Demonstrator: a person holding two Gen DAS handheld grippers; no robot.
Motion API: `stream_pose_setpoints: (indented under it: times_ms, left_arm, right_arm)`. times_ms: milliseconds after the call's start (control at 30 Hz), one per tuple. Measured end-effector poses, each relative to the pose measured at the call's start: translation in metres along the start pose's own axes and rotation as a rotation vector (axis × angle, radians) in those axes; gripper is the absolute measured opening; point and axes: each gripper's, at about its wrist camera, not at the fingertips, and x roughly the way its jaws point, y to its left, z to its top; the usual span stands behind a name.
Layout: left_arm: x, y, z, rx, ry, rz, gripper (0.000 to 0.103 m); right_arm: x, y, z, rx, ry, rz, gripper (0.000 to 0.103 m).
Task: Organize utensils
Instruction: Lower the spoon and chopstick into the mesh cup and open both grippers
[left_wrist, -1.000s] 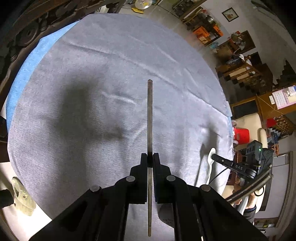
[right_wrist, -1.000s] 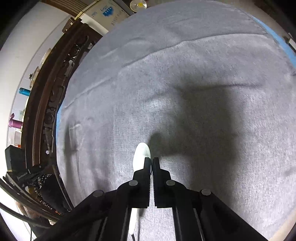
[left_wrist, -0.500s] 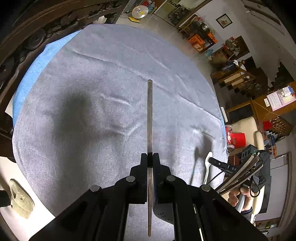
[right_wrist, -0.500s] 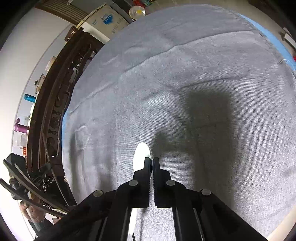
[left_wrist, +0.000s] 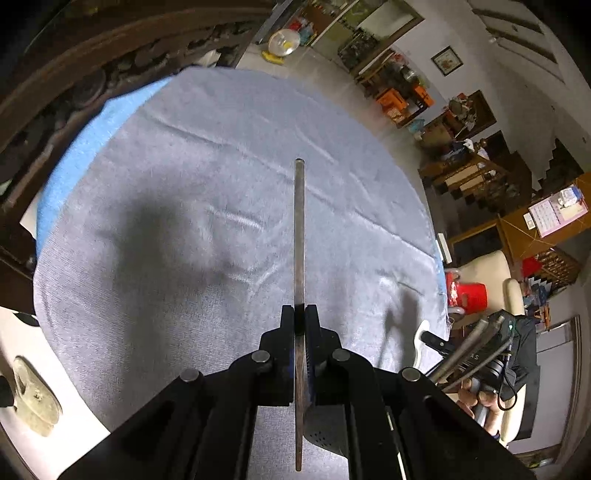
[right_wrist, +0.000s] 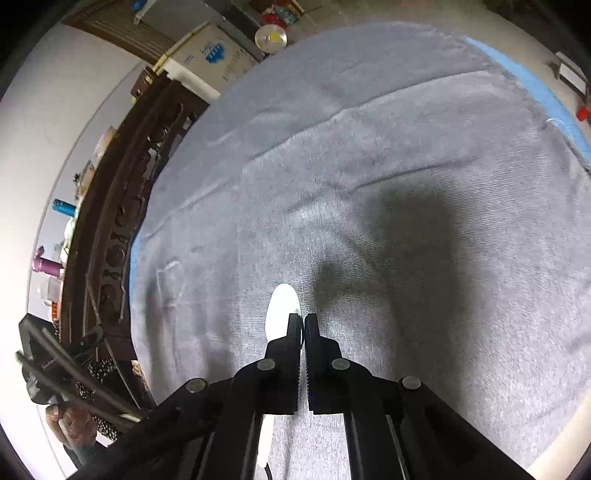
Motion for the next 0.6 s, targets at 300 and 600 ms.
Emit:
stream_pose_setpoints:
  times_ms: [300, 600]
  left_arm:
    - [-0.041, -0.032, -0.018, 0.056, -0.157, -0.018, 0.005]
    - [-0.074, -0.069, -0.036, 0.139, -0.388, -0.031, 0.005]
  right_arm:
    - [-0.062, 0.018, -0.019, -0.047, -0.153, 0.048, 0.003]
    - [-0.107, 0.078, -0.057, -0.158, -0.37, 0.086, 0.003]
